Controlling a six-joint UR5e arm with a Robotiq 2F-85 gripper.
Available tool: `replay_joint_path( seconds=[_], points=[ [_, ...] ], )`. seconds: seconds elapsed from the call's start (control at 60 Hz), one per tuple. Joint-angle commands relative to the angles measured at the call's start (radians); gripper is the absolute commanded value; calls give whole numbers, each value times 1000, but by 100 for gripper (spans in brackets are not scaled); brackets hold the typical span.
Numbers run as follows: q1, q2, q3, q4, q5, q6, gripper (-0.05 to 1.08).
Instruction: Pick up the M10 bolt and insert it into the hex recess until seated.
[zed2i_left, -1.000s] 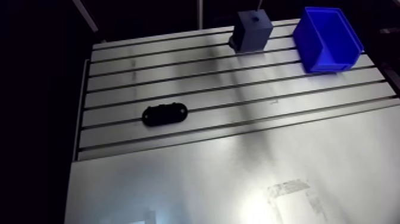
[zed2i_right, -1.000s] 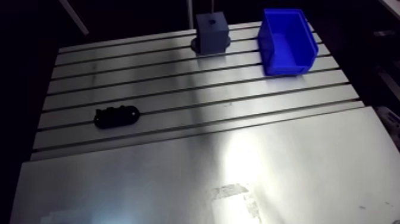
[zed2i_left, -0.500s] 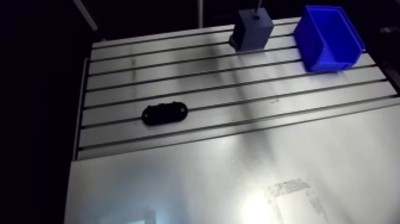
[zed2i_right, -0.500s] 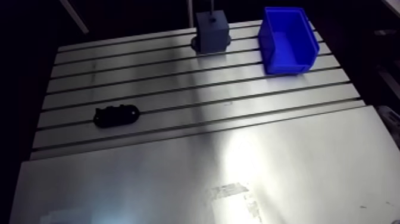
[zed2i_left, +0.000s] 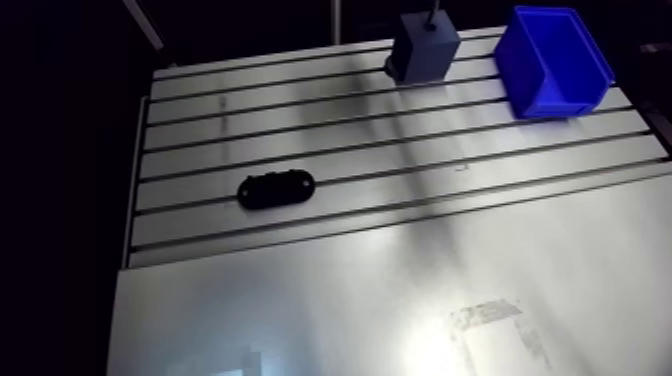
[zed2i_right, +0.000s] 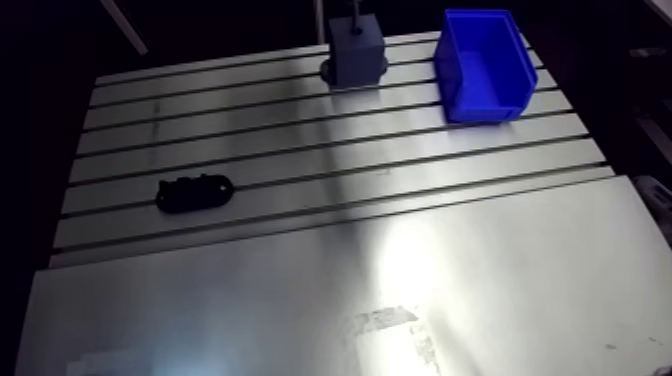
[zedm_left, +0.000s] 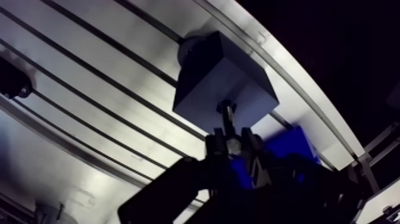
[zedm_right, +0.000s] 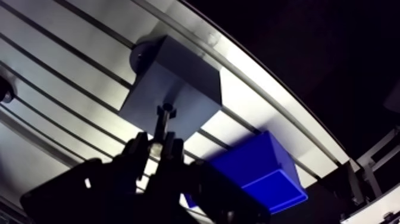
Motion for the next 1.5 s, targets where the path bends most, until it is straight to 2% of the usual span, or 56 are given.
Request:
replay_joint_path(
  seconds=[0.017,1.5],
  points=[
    [0,3,3,-4,0,0,78],
    [-3,20,5,-11,0,0,78]
  ],
)
